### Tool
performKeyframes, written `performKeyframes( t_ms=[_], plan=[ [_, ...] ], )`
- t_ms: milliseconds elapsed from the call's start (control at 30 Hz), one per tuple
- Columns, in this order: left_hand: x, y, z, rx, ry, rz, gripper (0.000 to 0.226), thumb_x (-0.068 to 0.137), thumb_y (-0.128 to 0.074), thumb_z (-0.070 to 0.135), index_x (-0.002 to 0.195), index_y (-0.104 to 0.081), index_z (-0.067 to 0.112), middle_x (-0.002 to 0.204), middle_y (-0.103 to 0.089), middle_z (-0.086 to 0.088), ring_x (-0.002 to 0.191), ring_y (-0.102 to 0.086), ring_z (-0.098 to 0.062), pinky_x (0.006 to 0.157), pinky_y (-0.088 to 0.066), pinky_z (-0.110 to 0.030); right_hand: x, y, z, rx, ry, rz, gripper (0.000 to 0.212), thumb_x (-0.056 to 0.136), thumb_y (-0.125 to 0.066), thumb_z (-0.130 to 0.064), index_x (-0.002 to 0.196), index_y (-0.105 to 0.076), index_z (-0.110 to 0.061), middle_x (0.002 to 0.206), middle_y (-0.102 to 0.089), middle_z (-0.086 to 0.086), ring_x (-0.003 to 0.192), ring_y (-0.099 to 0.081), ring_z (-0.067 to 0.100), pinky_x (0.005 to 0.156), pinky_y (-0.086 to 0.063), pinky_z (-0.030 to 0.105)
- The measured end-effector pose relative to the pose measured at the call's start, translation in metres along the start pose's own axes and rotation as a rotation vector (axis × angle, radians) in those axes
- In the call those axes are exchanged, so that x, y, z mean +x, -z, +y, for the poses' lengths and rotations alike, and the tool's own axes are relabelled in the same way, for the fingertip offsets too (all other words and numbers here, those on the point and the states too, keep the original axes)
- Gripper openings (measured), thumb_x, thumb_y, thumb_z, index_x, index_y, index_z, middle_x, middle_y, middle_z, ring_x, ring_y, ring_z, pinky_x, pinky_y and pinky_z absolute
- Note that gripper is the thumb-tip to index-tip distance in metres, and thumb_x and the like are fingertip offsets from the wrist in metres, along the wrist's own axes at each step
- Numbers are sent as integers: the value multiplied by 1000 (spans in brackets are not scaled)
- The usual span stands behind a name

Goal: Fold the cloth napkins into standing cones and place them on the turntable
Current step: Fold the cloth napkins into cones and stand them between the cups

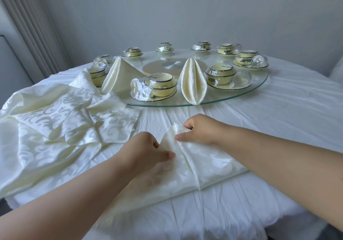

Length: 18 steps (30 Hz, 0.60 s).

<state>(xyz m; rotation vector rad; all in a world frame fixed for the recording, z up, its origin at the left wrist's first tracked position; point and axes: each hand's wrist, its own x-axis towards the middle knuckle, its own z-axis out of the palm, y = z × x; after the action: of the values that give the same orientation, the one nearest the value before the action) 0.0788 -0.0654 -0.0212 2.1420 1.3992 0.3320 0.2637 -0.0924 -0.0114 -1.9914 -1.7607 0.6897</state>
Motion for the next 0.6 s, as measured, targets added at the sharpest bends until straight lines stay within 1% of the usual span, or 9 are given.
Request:
performKeyframes(
  t_ms=[67, 167, 200, 300, 400, 467, 533, 567, 600],
  plan=[
    [0, -2, -1, 42, -10, 30, 60, 73, -79, 40, 47, -30, 17, 34, -29, 9, 37, -29, -13, 43, -21, -25, 0, -5, 3, 25, -13, 30, 49, 82, -72, -41, 57, -38, -16, 55, -36, -2, 48, -34, 12, 45, -24, 24],
    [1, -3, -3, 70, -23, 61, 55, 73, -78, 42, 51, -35, 15, 44, -37, 5, 45, -34, -17, 47, -25, -26, 2, -10, 4, 21, -19, 64, 40, 79, -73, -44, 68, -48, -14, 65, -44, 3, 58, -41, 17, 53, -28, 26],
    [1, -2, -3, 78, -23, 64, 54, 73, -78, 43, 52, -37, 14, 47, -39, 2, 46, -35, -17, 48, -26, -26, 3, -10, 4, 10, -22, 71, 41, 79, -73, -44, 68, -47, -15, 65, -42, 2, 60, -40, 17, 54, -28, 27],
    [0, -2, -5, 95, -16, 88, 50, 74, -76, 46, 57, -42, 13, 53, -45, -1, 50, -39, -18, 51, -30, -27, 6, -12, 5, -20, -29, 78, 51, 79, -73, -46, 60, -33, -19, 60, -31, -2, 57, -32, 16, 52, -22, 29],
    [-2, -4, -6, 140, -20, 128, 48, 73, -75, 51, 65, -46, 13, 57, -50, 2, 53, -43, -17, 52, -33, -28, 7, -11, 4, -63, -58, 55, 50, 79, -71, -49, 61, -35, -19, 60, -33, -2, 57, -35, 17, 51, -22, 29],
    [-6, -4, -4, 154, -17, 153, 47, 71, -75, 54, 78, -52, 14, 67, -54, 6, 58, -49, -12, 52, -35, -27, 8, -10, 1, -113, -79, 30, 45, 80, -69, -51, 66, -42, -18, 63, -40, -1, 58, -39, 16, 50, -25, 27],
    [-10, -2, -2, 151, -26, 183, 51, 72, -73, 56, 96, -49, 18, 86, -53, 7, 70, -51, -8, 54, -35, -25, 8, -10, -2, -147, -99, 16, 44, 80, -68, -53, 69, -43, -19, 66, -44, -4, 58, -43, 14, 49, -27, 25],
    [-13, -2, -1, 181, -78, 222, 50, 75, -70, 57, 101, -47, 20, 93, -51, 8, 76, -51, -9, 57, -34, -25, 8, -10, -2, -157, -110, 18, 45, 79, -68, -54, 67, -40, -21, 66, -44, -6, 58, -43, 13, 49, -28, 25],
    [-17, -1, -1, 229, -199, 287, 46, 80, -63, 58, 103, -48, 22, 98, -50, 8, 83, -51, -11, 62, -34, -24, 9, -11, -2, -157, -119, 23, 45, 79, -69, -54, 65, -37, -24, 65, -43, -8, 57, -43, 12, 49, -29, 25]
  ],
)
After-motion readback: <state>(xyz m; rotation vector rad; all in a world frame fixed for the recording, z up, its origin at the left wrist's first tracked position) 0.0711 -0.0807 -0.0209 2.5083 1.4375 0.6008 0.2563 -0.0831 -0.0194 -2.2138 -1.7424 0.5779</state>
